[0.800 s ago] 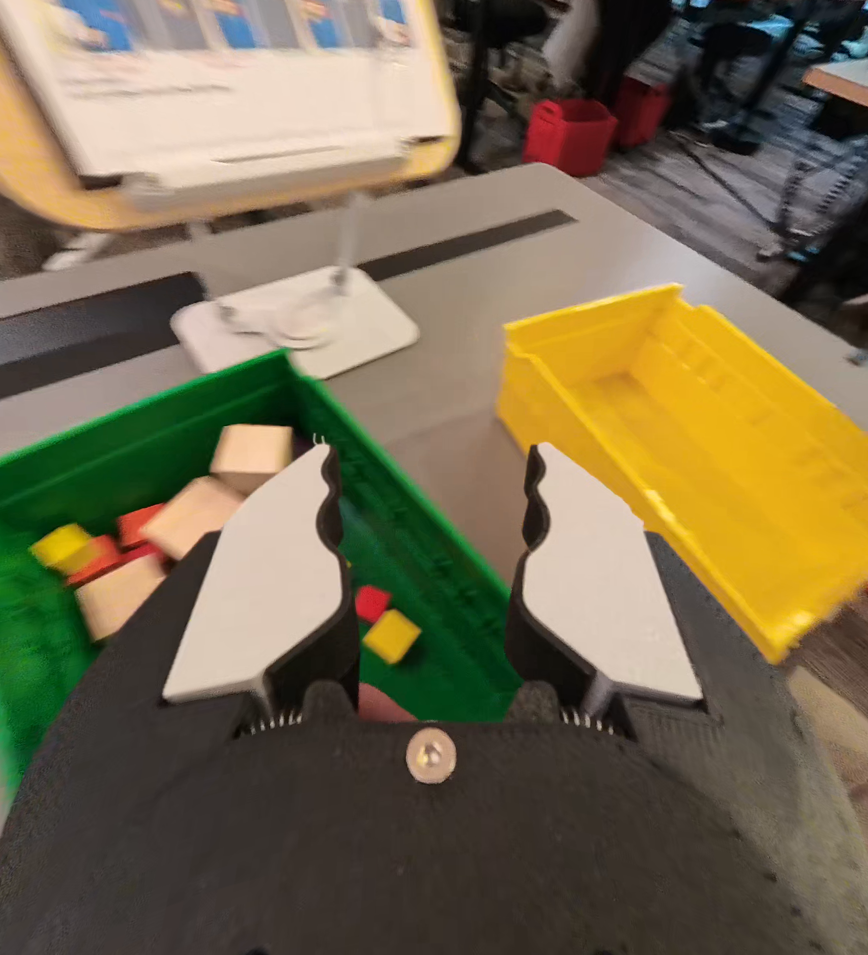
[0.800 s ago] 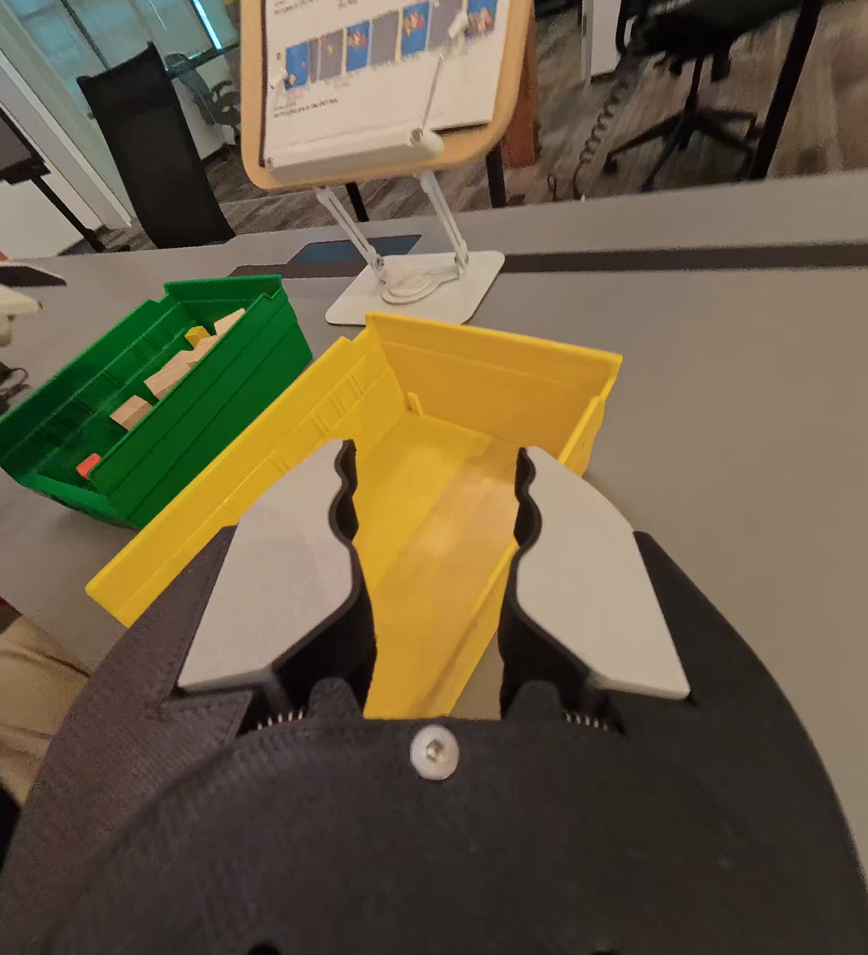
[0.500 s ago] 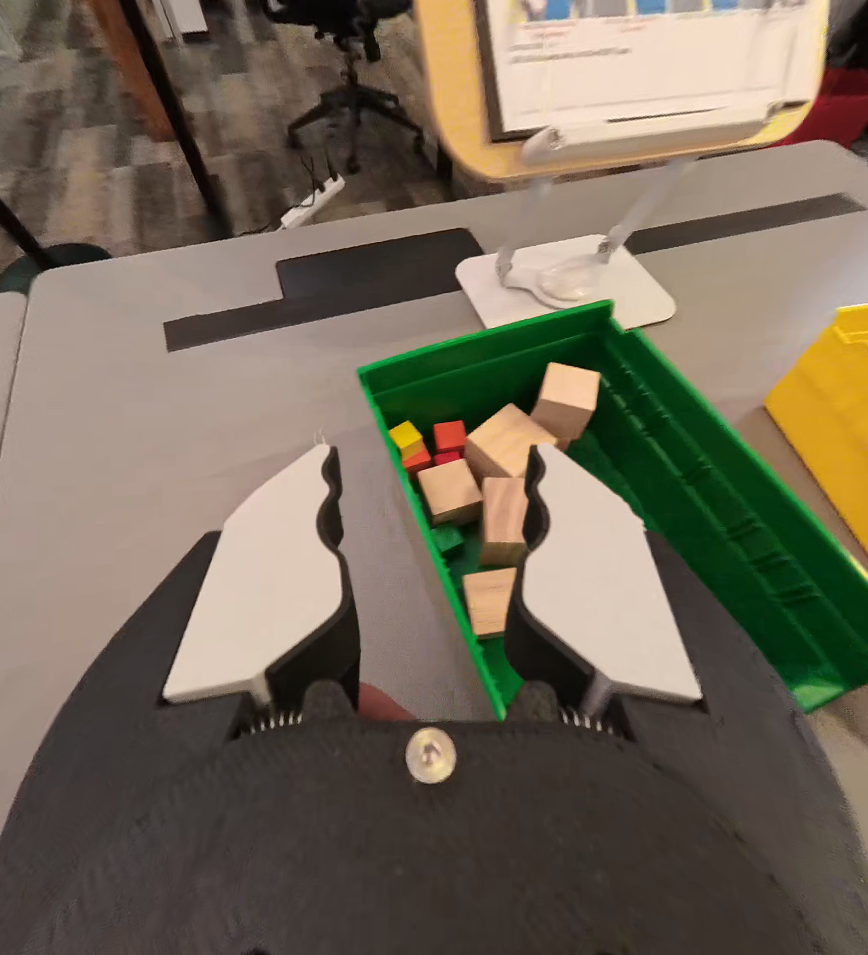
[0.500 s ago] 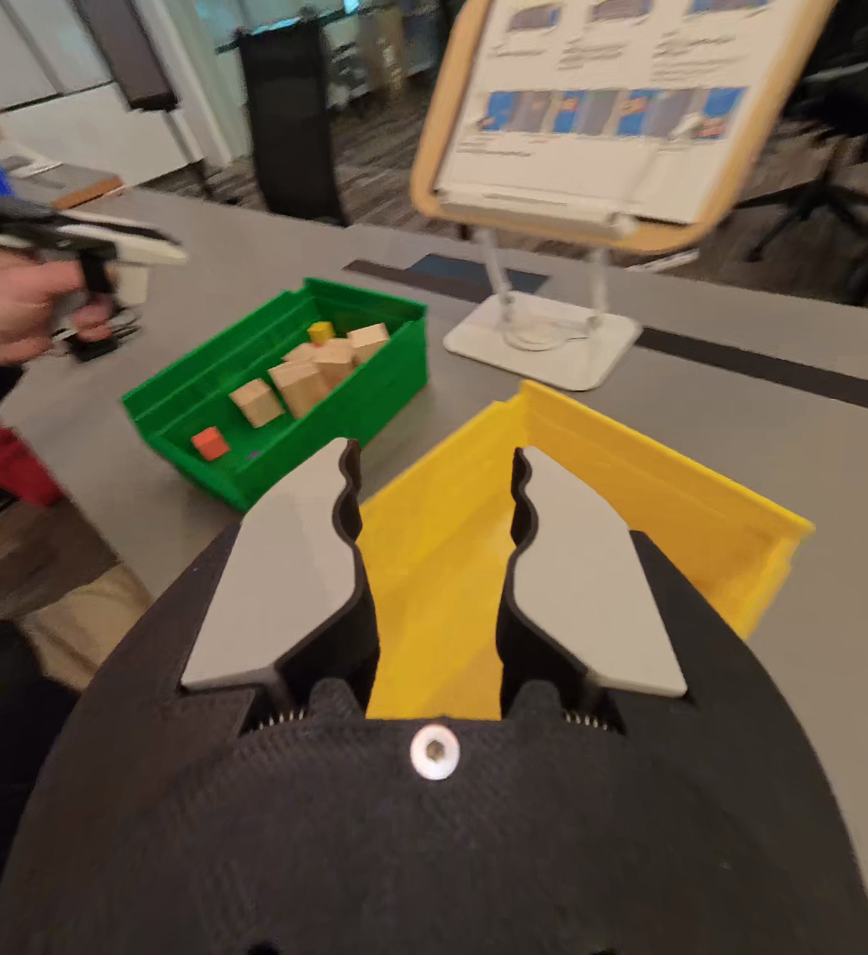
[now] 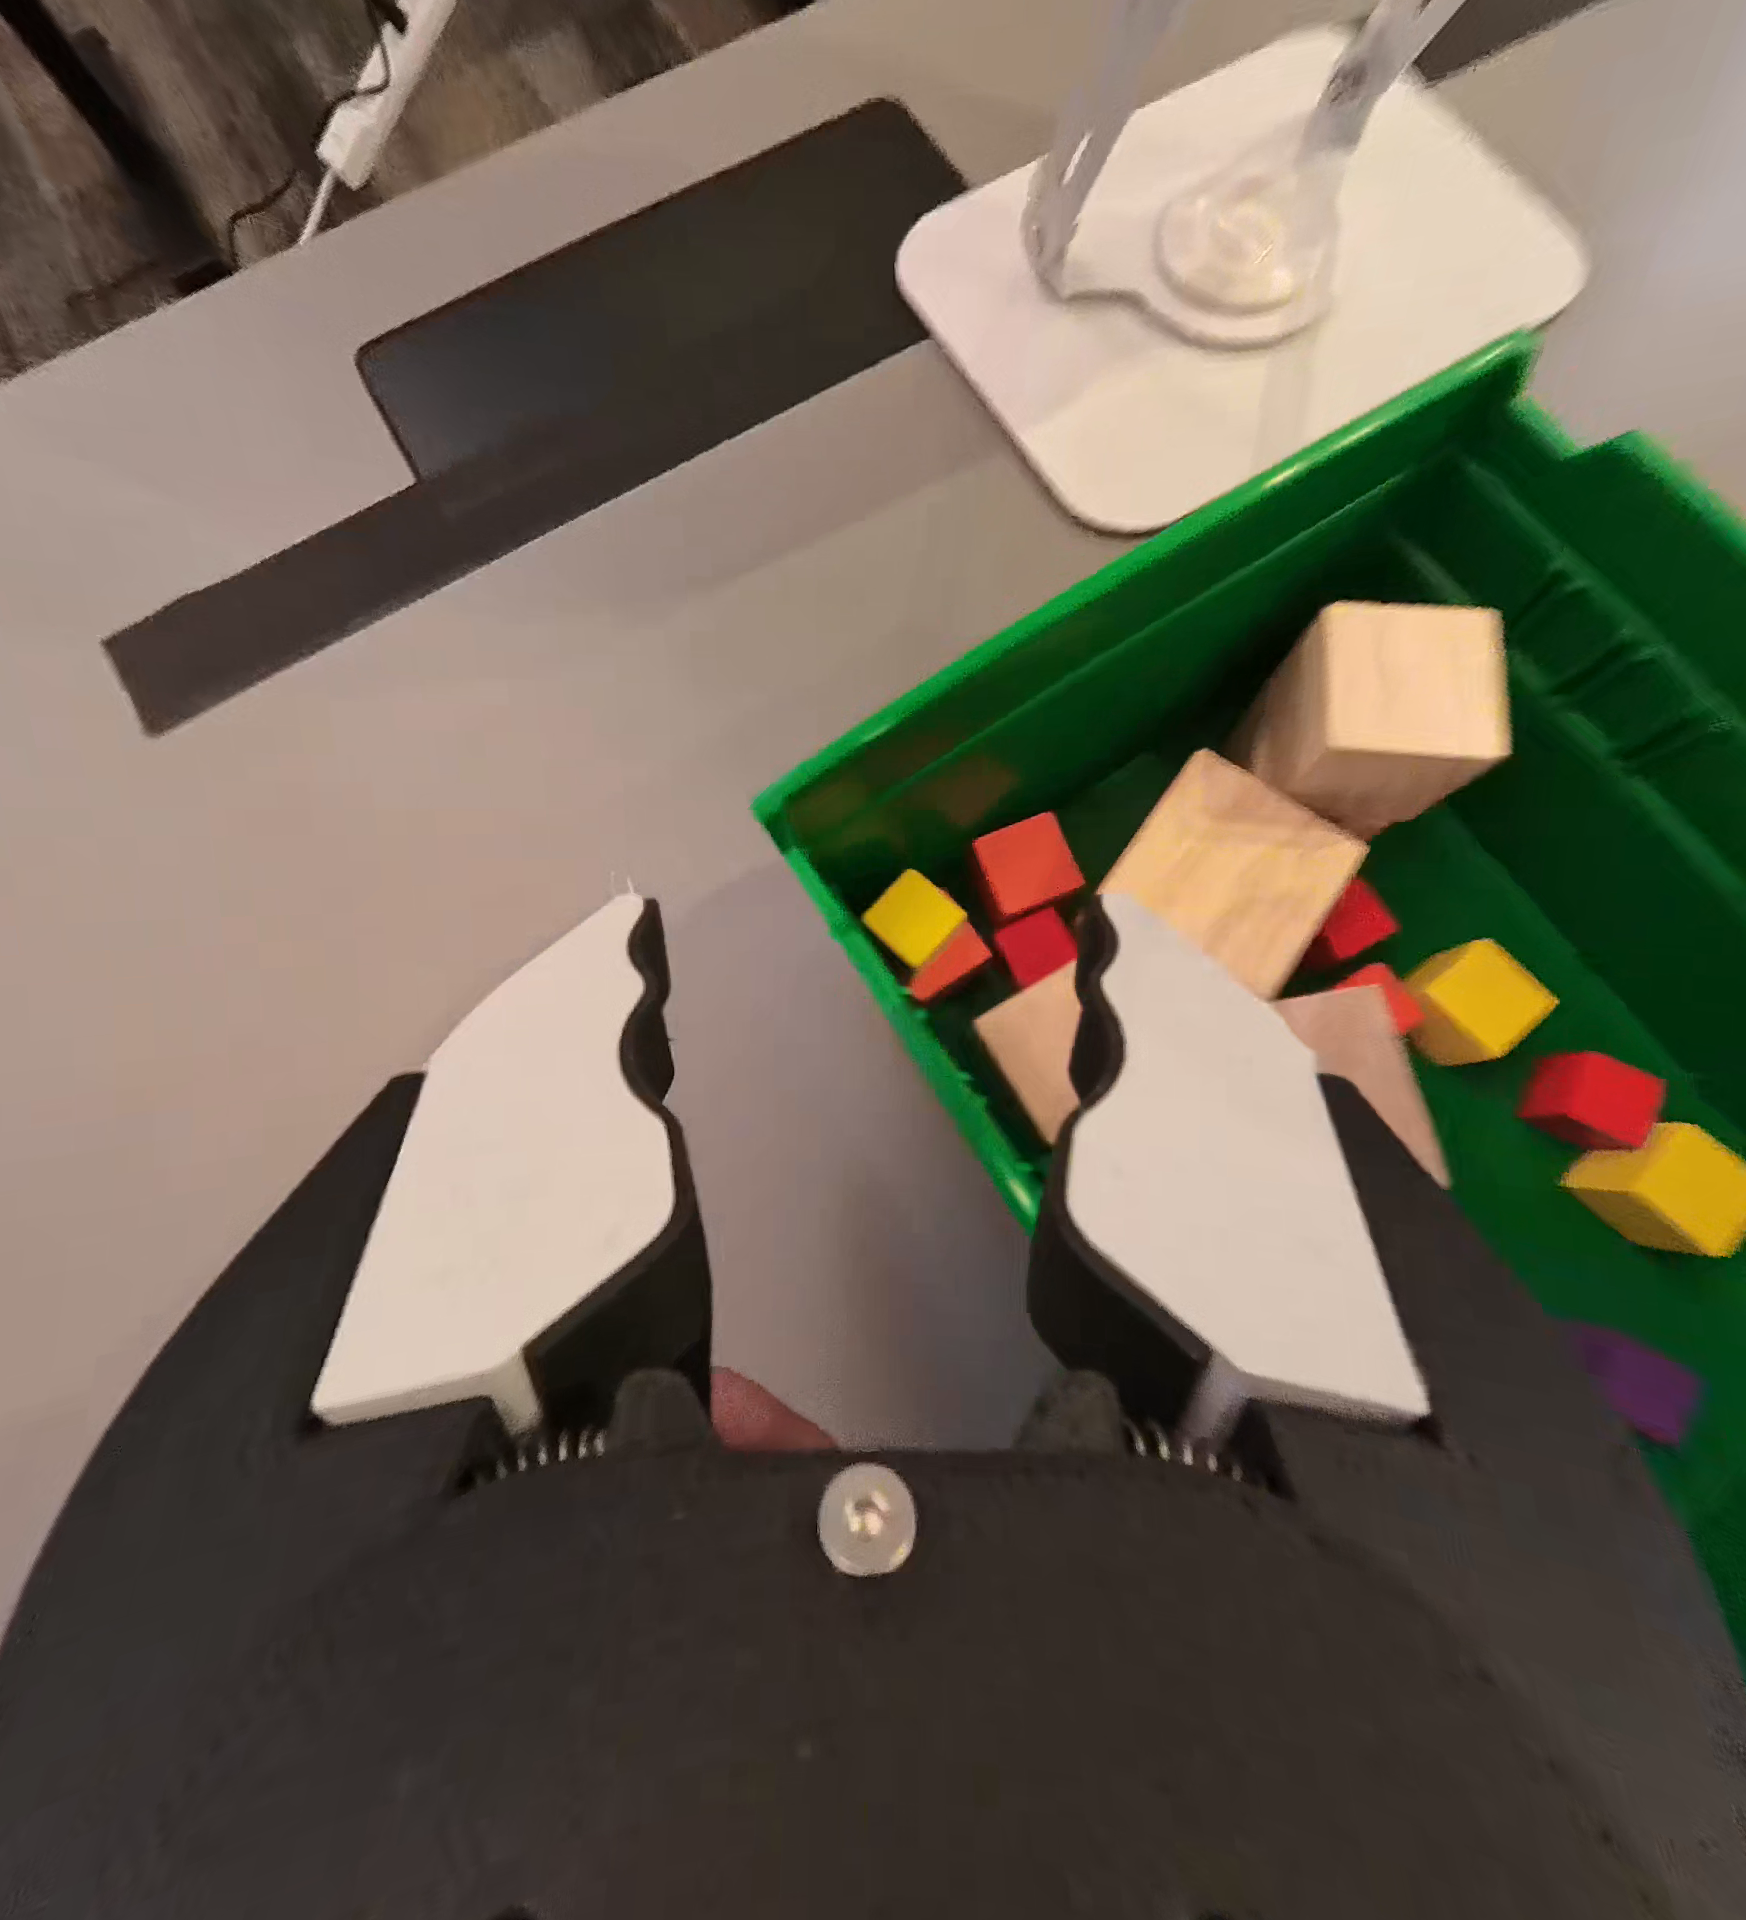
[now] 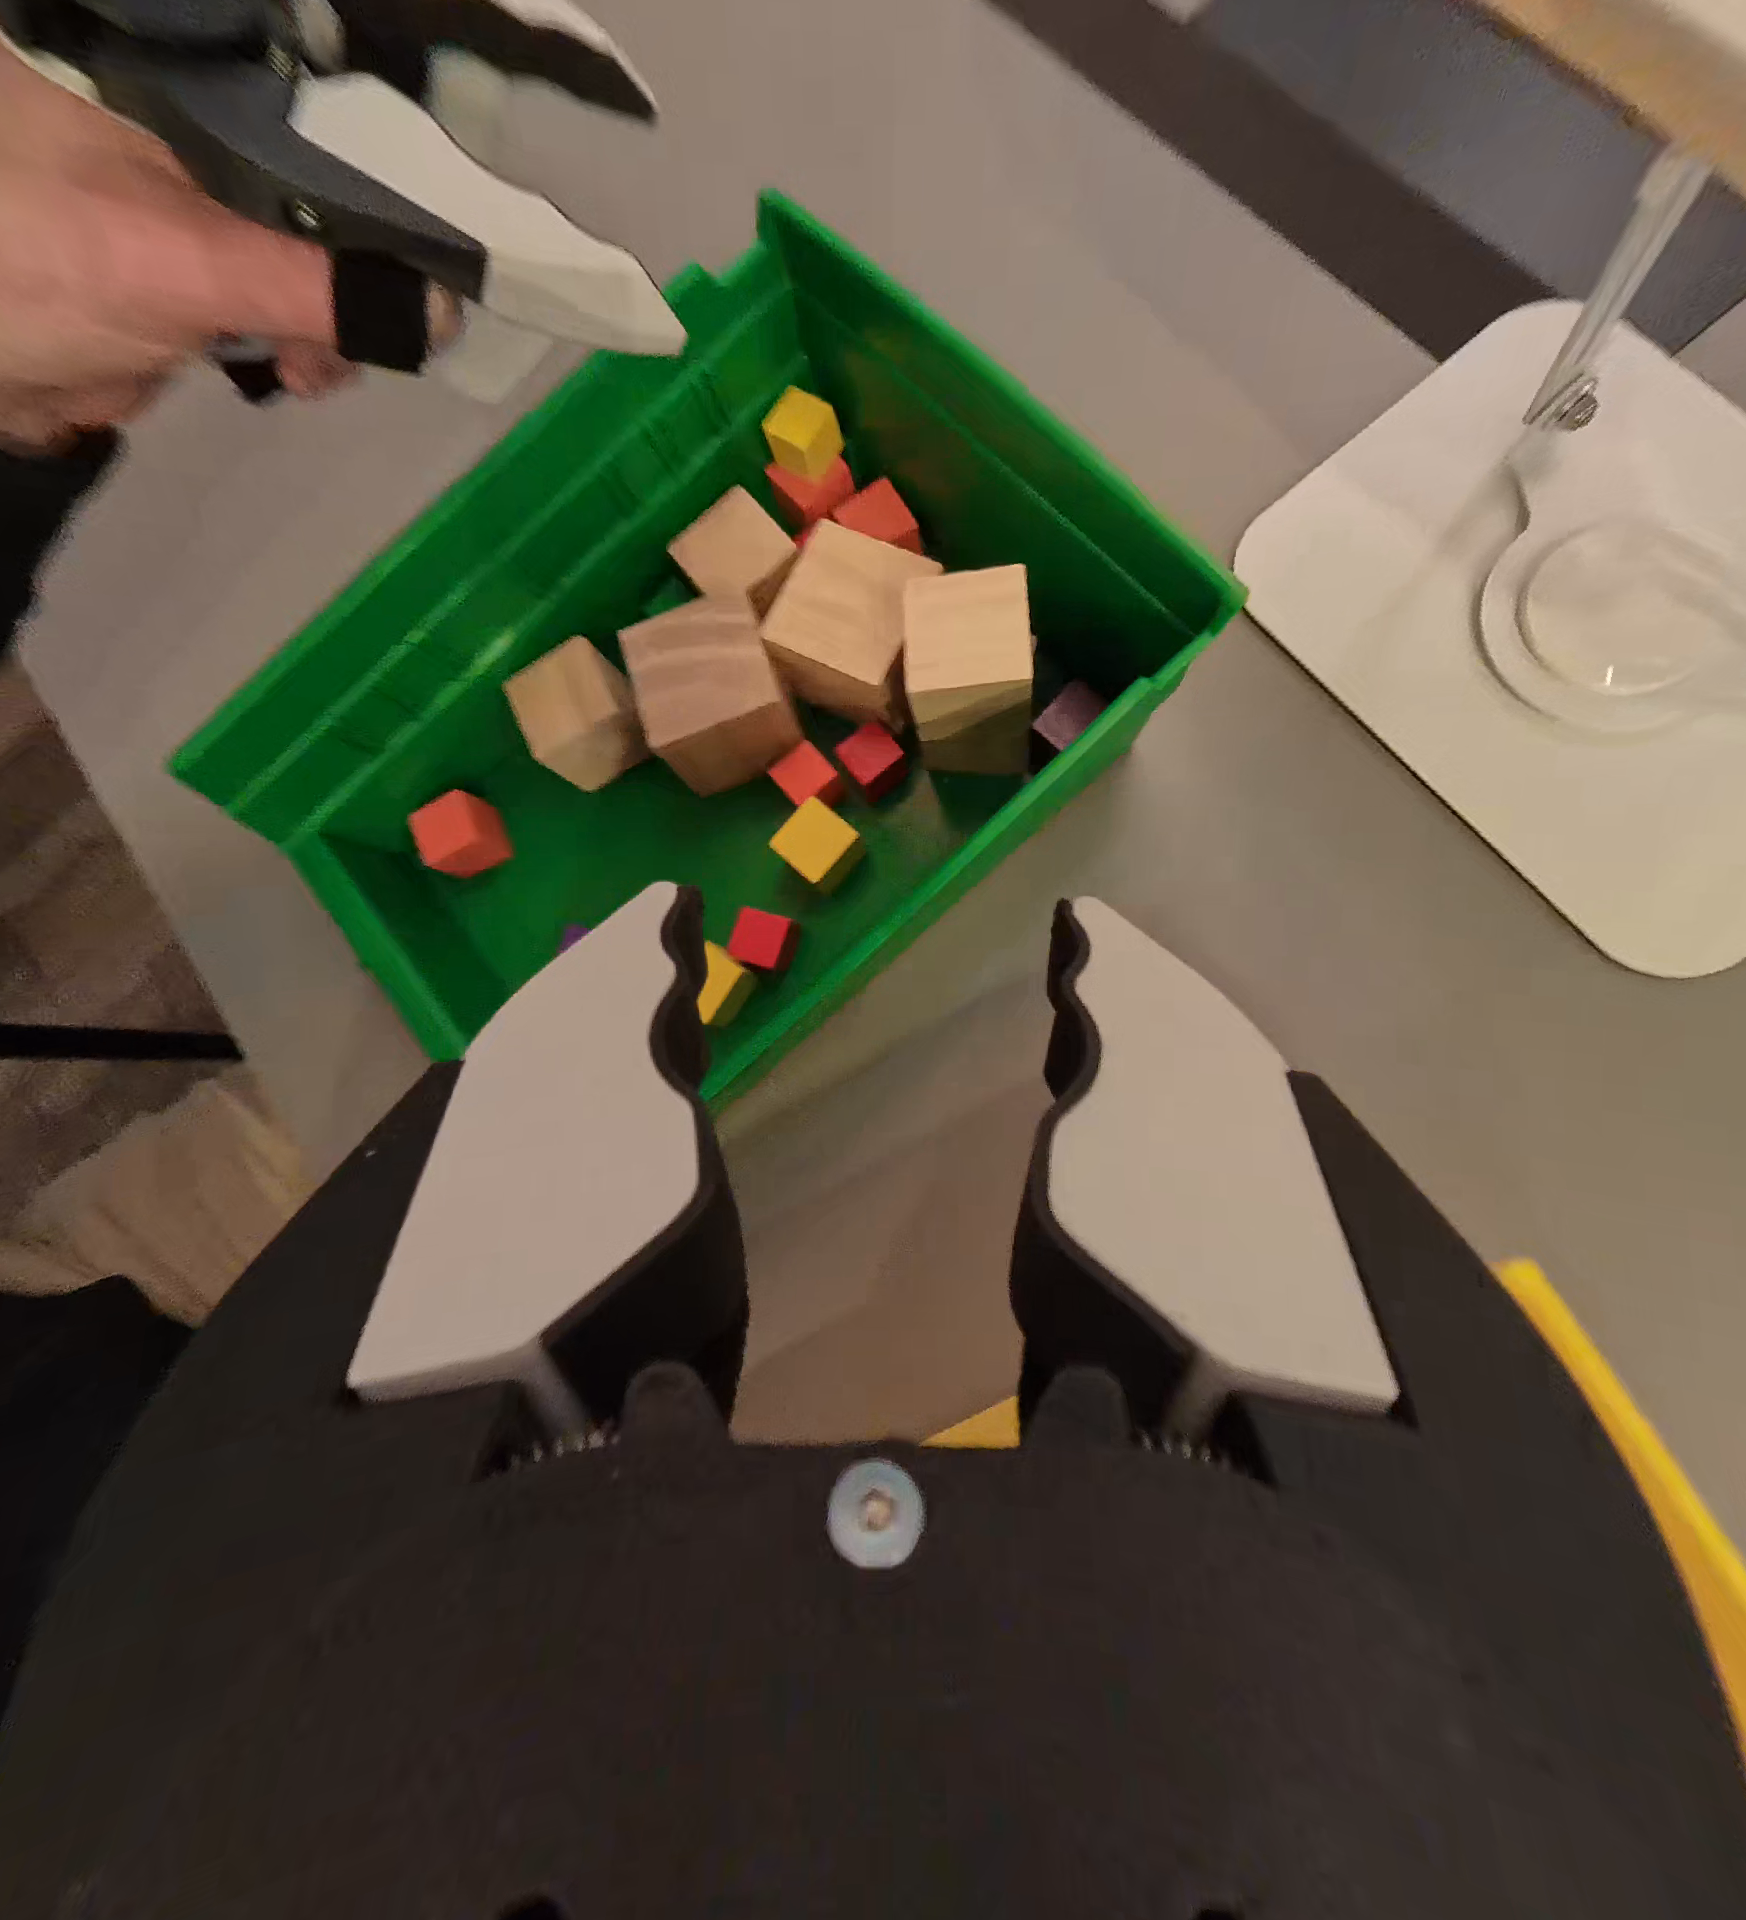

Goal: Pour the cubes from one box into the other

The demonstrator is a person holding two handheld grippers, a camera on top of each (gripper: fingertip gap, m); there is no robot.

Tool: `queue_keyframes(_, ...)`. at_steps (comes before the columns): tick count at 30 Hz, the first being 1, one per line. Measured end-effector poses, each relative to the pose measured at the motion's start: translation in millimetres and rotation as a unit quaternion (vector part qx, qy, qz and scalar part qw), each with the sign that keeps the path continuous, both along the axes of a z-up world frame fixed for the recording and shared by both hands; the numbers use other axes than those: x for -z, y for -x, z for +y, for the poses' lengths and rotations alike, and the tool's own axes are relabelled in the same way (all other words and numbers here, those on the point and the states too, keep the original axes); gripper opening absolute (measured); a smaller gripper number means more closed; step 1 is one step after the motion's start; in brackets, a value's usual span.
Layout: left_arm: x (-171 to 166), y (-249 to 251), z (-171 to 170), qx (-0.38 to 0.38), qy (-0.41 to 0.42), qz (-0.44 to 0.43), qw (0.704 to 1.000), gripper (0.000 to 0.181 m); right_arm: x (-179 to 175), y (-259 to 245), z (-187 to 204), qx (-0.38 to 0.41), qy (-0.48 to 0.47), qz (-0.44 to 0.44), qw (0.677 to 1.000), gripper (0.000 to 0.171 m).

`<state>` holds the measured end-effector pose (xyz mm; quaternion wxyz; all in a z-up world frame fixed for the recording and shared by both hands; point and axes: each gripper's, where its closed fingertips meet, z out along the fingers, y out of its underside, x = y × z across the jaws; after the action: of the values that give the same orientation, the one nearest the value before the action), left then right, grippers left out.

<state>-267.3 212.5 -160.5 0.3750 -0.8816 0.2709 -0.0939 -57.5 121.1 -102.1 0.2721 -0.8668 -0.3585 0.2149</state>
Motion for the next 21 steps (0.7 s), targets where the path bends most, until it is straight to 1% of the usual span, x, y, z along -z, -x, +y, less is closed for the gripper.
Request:
queue_keyframes(2,11.5,5.6,9.0,0.010,0.019,0.035,0.999,0.075,16.5,10.2,21.3,0.003,0.021,-0.025,0.999,0.059)
queue_keyframes(4,21.2,4.3,15.0,0.015,0.049,0.027,0.998,0.074,34.9,14.4,43.1,0.012,0.039,-0.055,0.998,0.055)
queue_keyframes(6,28.9,-1.6,15.0,0.024,0.093,0.005,0.995,0.068,51.3,17.3,63.8,0.026,0.062,-0.070,0.995,0.055)
queue_keyframes(8,31.1,-3.8,15.5,0.031,0.109,0.016,0.993,0.062,66.8,23.1,75.9,0.031,0.096,-0.073,0.992,0.053)
queue_keyframes(10,37.0,-10.1,11.7,0.051,0.140,0.021,0.989,0.056,82.5,23.3,87.0,0.032,0.113,-0.099,0.988,0.048)
queue_keyframes(14,57.8,-13.6,12.1,0.062,0.183,0.063,0.979,0.053,105.4,25.4,97.3,0.020,0.151,-0.127,0.980,0.035)
queue_keyframes(18,60.3,-8.0,25.9,0.032,0.191,0.066,0.979,0.034,111.8,25.3,101.6,0.015,0.179,-0.133,0.975,0.021)
queue_keyframes(21,60.9,-5.9,36.2,0.016,0.184,0.062,0.981,0.022,117.3,19.9,104.0,-0.002,0.168,-0.165,0.972,0.009)
